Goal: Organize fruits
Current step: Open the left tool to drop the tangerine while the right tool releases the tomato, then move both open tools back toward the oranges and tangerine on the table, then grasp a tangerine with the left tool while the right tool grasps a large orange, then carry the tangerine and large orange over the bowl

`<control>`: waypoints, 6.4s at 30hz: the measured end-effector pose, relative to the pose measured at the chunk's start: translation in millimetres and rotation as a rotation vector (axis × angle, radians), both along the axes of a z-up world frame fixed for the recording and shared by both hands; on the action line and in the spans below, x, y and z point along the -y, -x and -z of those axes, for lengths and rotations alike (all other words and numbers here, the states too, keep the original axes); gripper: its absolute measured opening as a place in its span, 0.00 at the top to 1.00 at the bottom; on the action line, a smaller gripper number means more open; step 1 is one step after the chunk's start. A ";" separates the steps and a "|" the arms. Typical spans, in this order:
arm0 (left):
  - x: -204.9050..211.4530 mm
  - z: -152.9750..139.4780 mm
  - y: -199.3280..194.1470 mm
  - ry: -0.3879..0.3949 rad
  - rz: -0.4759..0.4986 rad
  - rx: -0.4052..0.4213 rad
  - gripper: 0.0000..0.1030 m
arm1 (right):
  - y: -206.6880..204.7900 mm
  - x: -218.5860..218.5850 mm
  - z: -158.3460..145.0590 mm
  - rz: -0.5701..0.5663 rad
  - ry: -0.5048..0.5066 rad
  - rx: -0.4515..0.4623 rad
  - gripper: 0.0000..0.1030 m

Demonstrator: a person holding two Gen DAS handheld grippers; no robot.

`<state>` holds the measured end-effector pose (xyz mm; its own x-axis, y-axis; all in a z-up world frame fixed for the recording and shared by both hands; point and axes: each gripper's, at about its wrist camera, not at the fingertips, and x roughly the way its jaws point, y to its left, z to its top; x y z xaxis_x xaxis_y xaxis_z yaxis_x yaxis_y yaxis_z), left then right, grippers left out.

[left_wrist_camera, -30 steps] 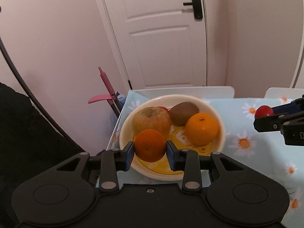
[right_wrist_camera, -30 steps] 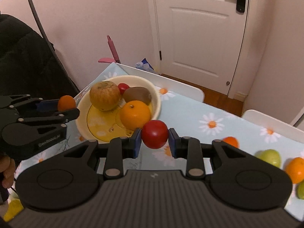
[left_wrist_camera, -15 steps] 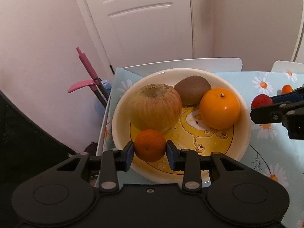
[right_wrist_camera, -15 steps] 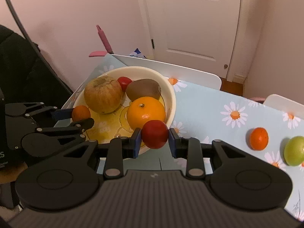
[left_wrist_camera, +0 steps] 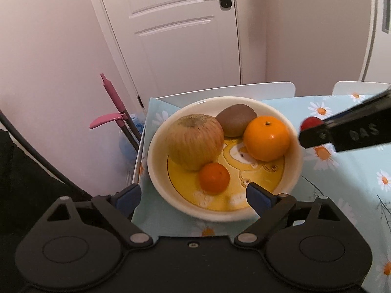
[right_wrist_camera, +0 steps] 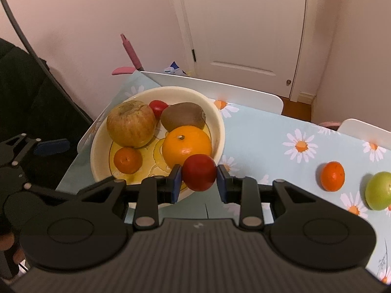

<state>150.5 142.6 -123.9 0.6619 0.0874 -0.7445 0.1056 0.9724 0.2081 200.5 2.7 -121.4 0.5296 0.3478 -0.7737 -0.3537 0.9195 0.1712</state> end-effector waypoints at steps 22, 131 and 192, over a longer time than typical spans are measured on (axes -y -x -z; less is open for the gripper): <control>-10.9 3.6 32.3 0.030 -0.040 0.009 0.03 | 1.4 -43.2 16.9 -0.116 0.012 -0.017 0.56; 278.3 59.6 -73.0 0.011 0.128 -0.023 0.60 | -27.2 323.4 66.7 -0.022 0.145 0.072 0.23; 2.8 -13.6 -5.7 0.067 -0.109 0.095 0.60 | 28.0 12.4 -13.2 -0.233 0.053 0.130 0.28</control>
<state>156.2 139.7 -110.4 0.7188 0.1150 -0.6857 -0.0184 0.9890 0.1465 172.5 -9.7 -108.3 0.5357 0.4326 -0.7252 -0.5729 0.8171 0.0642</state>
